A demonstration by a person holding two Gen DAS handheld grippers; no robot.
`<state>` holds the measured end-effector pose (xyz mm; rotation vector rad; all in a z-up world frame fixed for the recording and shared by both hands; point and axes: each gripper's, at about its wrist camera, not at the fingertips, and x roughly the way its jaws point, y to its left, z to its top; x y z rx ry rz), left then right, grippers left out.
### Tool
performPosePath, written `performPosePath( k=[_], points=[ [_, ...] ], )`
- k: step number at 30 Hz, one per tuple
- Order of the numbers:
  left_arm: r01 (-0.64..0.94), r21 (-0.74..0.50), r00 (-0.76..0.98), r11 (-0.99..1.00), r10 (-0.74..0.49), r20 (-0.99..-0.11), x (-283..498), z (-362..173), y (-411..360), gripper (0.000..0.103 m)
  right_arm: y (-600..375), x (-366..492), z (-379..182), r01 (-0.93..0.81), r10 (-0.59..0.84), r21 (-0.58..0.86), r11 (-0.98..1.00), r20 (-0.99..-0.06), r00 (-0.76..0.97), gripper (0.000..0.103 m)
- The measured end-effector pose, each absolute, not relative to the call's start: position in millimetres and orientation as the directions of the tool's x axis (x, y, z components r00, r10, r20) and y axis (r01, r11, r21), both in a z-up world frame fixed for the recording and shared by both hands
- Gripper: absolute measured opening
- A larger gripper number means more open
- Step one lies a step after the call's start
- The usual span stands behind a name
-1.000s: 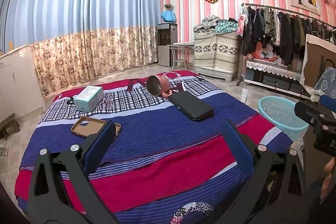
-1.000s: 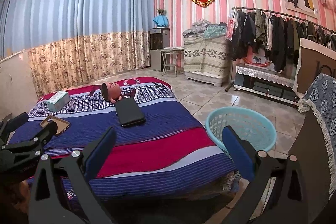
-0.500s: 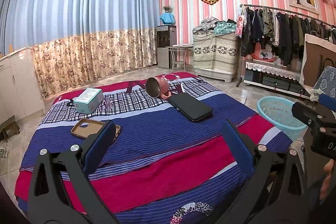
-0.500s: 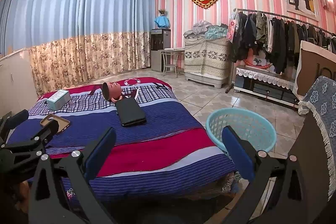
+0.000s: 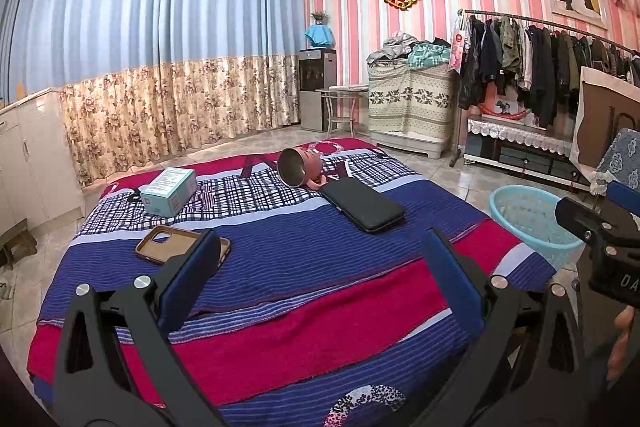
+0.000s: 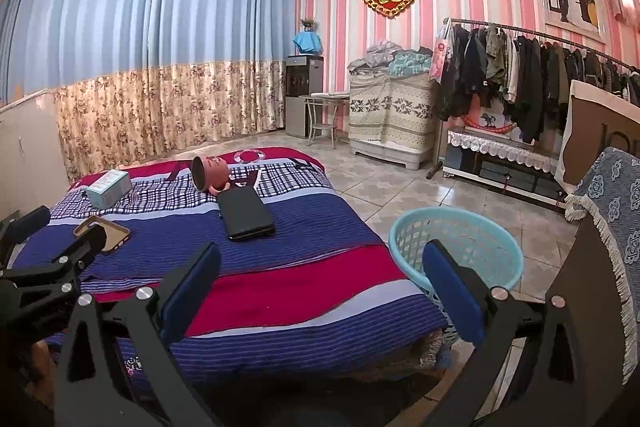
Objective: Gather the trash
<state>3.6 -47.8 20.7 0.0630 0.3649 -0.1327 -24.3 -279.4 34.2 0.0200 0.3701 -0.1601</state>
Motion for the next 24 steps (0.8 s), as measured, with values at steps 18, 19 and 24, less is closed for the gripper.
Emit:
performPosePath(
  k=[18,19,24],
  points=[
    [0.144,0.034,0.923,0.989,-0.122,-0.365,2.2,21.6,-49.8,0.098,-280.7,-24.4,34.0,0.160,-0.152,-0.008,0.987,-0.362,0.920,0.098],
    [0.144,0.034,0.923,0.989,-0.122,-0.364,2.0,21.8,-50.2,0.098,-282.1,-24.7,34.3,0.160,-0.152,-0.008,0.987,-0.363,0.919,0.098],
    [0.143,0.035,0.924,0.989,-0.120,-0.364,2.3,21.4,-50.1,0.098,-281.8,-24.6,34.1,0.160,-0.153,-0.009,0.987,-0.362,0.920,0.098]
  ],
)
